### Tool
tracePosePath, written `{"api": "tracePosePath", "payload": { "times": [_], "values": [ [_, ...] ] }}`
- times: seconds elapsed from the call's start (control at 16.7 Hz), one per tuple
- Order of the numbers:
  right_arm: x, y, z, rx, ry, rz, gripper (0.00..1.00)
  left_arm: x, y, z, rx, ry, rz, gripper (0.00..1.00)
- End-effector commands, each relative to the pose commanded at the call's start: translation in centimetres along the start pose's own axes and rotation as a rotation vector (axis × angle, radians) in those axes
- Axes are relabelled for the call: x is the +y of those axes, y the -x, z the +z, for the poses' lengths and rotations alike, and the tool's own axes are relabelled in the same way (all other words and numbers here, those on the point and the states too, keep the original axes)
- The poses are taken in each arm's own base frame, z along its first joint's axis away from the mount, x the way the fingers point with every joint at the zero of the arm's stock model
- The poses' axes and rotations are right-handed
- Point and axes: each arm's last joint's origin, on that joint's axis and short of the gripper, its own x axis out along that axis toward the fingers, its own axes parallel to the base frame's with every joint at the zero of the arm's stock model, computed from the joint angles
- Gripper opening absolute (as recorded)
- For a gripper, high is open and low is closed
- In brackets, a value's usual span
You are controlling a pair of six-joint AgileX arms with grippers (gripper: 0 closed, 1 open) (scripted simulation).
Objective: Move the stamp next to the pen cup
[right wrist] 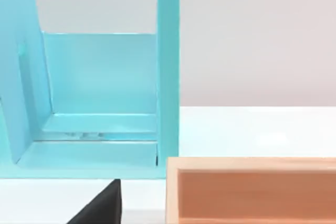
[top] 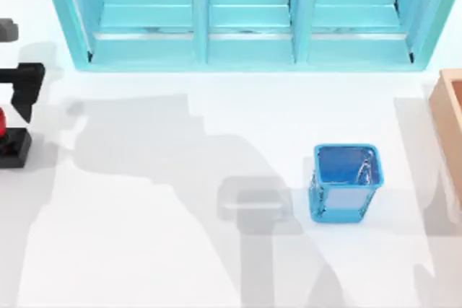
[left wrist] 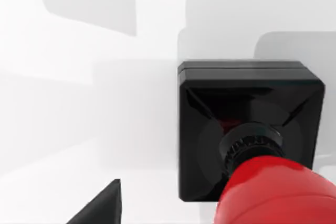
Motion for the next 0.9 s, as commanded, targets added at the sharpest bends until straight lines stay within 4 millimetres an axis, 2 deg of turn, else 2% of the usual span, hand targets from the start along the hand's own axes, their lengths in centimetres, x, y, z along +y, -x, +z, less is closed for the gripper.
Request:
{"api": "tracePosePath", "payload": {
  "times": [0.18, 0.42, 0.9],
  "values": [
    [0.0, 0.0, 0.0, 0.0, 0.0, 0.0, 1.0, 0.0, -2.6, -0.4, 0.01, 0.0, -0.001, 1.0],
    [0.0, 0.0, 0.0, 0.0, 0.0, 0.0, 1.0, 0.0, -2.9, -0.5, 0.011, 0.0, -0.001, 1.0],
    [0.0, 0.0, 0.0, 0.0, 0.0, 0.0, 1.0, 0.0, -2.9, -0.5, 0.011, 0.0, -0.001, 0.4]
  ]
}}
